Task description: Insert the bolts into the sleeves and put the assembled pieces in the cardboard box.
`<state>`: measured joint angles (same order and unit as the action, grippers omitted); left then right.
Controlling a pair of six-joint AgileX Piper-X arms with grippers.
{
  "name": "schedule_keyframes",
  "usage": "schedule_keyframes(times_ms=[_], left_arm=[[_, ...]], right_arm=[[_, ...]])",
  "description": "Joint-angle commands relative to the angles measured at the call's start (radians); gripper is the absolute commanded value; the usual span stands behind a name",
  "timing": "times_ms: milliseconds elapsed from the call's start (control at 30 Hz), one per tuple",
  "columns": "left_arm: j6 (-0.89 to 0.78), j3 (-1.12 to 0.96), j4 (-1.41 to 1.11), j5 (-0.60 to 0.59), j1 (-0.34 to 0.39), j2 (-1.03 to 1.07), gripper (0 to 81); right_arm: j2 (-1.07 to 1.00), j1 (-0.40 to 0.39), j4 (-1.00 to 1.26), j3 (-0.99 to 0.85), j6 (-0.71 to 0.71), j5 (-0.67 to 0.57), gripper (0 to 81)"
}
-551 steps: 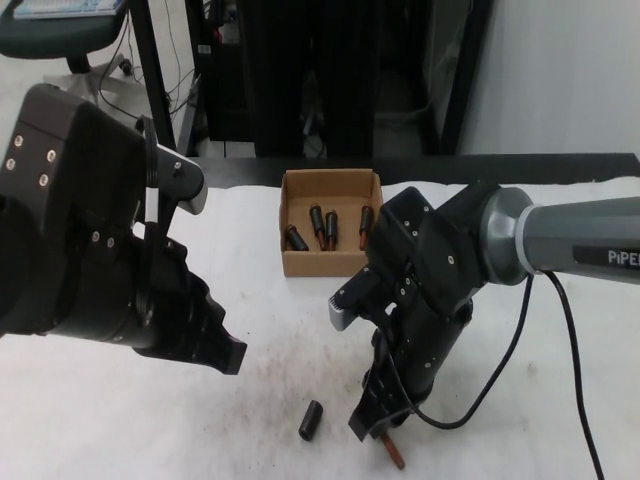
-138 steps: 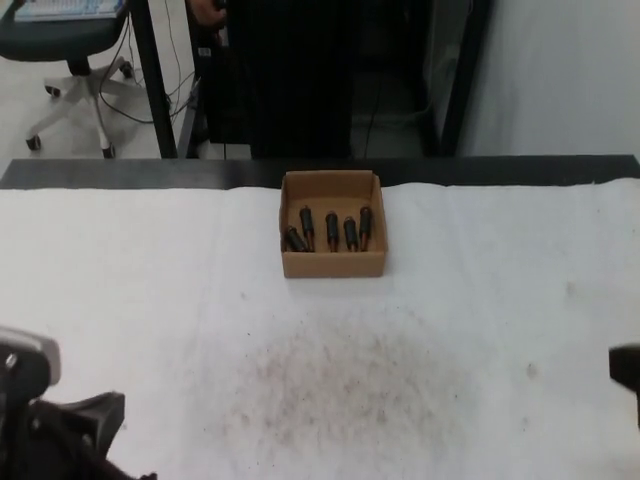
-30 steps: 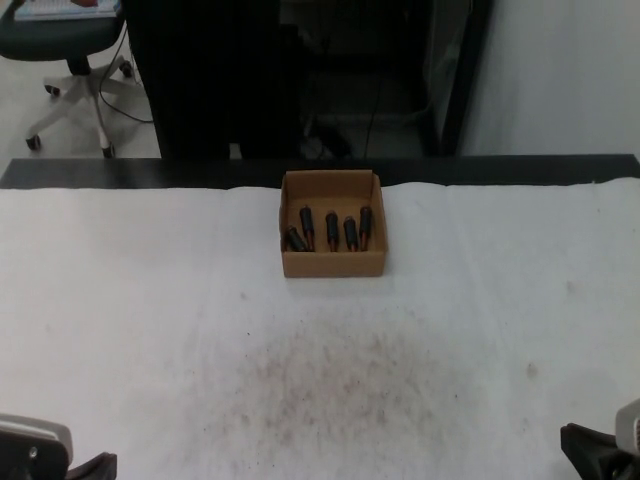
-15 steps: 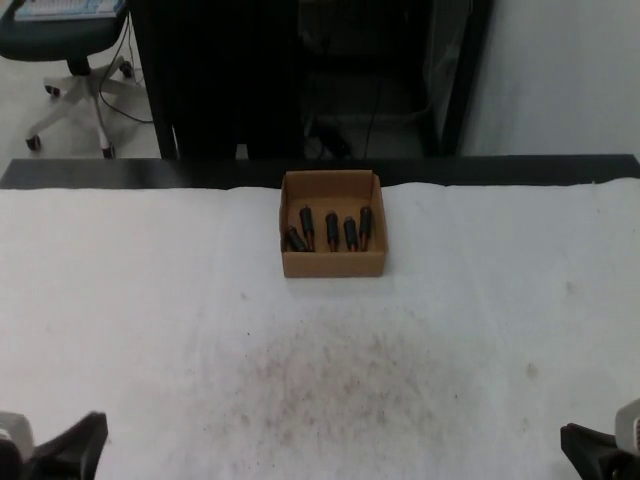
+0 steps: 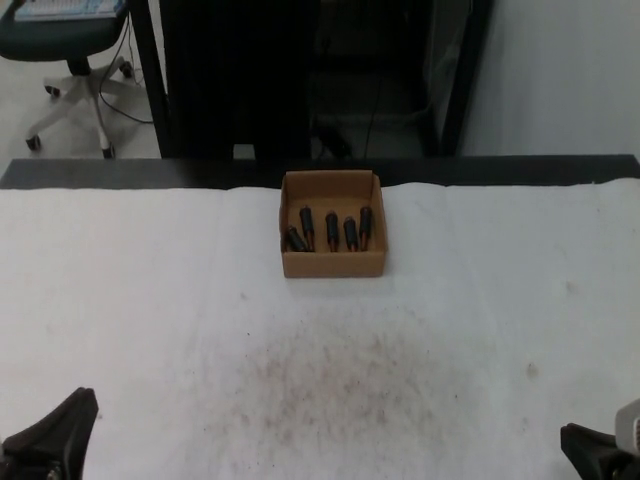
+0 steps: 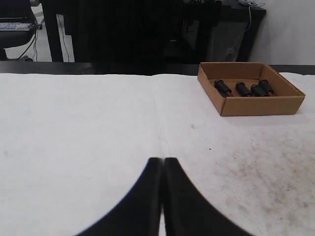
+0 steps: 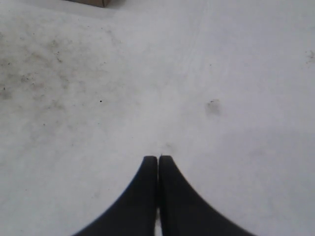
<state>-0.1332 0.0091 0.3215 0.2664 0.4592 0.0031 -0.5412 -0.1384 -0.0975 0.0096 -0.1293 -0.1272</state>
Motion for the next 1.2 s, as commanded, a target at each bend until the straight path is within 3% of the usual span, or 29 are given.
schedule_keyframes(times_ms=[0, 400, 1167], left_arm=[[-0.001, -0.009, -0.012, 0.002, 0.0, -0.003, 0.3], [-0.001, -0.009, 0.247, 0.002, 0.0, -0.003, 0.3], [-0.007, -0.009, 0.254, 0.002, 0.0, -0.003, 0.3]], right_arm=[[0.006, -0.003, 0.012, -0.01, -0.006, 0.002, 0.4], [0.006, -0.003, -0.081, -0.01, -0.006, 0.002, 0.4], [0.006, -0.003, -0.107, -0.01, -0.006, 0.002, 0.4]])
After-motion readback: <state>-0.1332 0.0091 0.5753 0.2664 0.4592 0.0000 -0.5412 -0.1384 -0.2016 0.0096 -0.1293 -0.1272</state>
